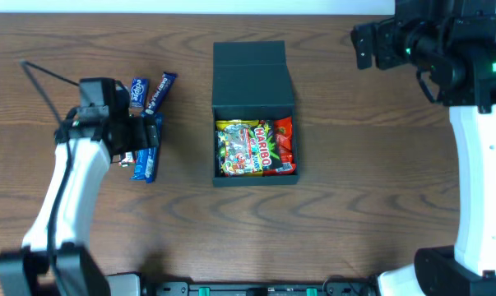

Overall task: Pack container
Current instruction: 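Grasp the blue Oreo pack with the left gripper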

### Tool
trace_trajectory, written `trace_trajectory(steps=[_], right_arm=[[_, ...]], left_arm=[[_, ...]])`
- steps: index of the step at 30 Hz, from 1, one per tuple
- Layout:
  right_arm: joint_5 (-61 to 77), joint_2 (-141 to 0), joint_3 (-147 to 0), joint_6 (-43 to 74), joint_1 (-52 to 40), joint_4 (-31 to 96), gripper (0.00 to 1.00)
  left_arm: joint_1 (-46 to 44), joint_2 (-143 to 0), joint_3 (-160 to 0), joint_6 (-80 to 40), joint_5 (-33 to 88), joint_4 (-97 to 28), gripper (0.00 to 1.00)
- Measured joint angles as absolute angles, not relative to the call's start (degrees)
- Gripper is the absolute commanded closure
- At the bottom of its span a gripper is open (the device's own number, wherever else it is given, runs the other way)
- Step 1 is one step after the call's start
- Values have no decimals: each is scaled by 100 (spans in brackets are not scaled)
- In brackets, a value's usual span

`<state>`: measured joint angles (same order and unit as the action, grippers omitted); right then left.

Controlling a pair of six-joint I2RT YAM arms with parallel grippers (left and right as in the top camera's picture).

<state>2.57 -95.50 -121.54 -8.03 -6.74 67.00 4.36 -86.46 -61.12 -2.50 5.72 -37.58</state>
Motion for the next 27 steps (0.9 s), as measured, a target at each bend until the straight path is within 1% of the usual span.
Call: trace_trajectory(steps=[4, 8, 13, 18, 19, 21, 22, 23, 25, 27], right_arm=[[395, -9583, -12143, -805, -412, 6702, 1], [591, -9585, -12143, -814, -158, 6702, 1], [692, -9585, -12143, -819, -95, 6766, 1], [729, -9583, -12143, -819, -95, 6840, 1], [731, -9583, -12143, -819, -95, 6849, 1], [735, -9583, -12143, -816, -95, 6886, 1], [742, -9583, -12143, -816, -95, 6899, 1], [749, -9585, -12143, -816, -95, 6910, 1], [753, -9583, -12143, -814, -95, 6919, 1], [753, -9583, -12143, -814, -95, 6945, 1]], left_arm=[[436, -9229, -6121, -250, 620, -3664, 5], [436, -9480, -6123, -246, 670, -3323, 5], [436, -9738, -6123, -71, 755, -3009, 5], [434, -9931, -6128, 353, 930, -2884, 5], [434, -9966, -6128, 416, 947, -2862, 4], [436, -10033, -6128, 578, 991, -2836, 0], [434, -10055, -6128, 639, 1007, -2834, 7], [434, -10084, -6128, 661, 1017, -2825, 11], [434, -10147, -6134, 786, 1022, -2825, 18], [436, -10215, -6143, 858, 1035, -2842, 22]])
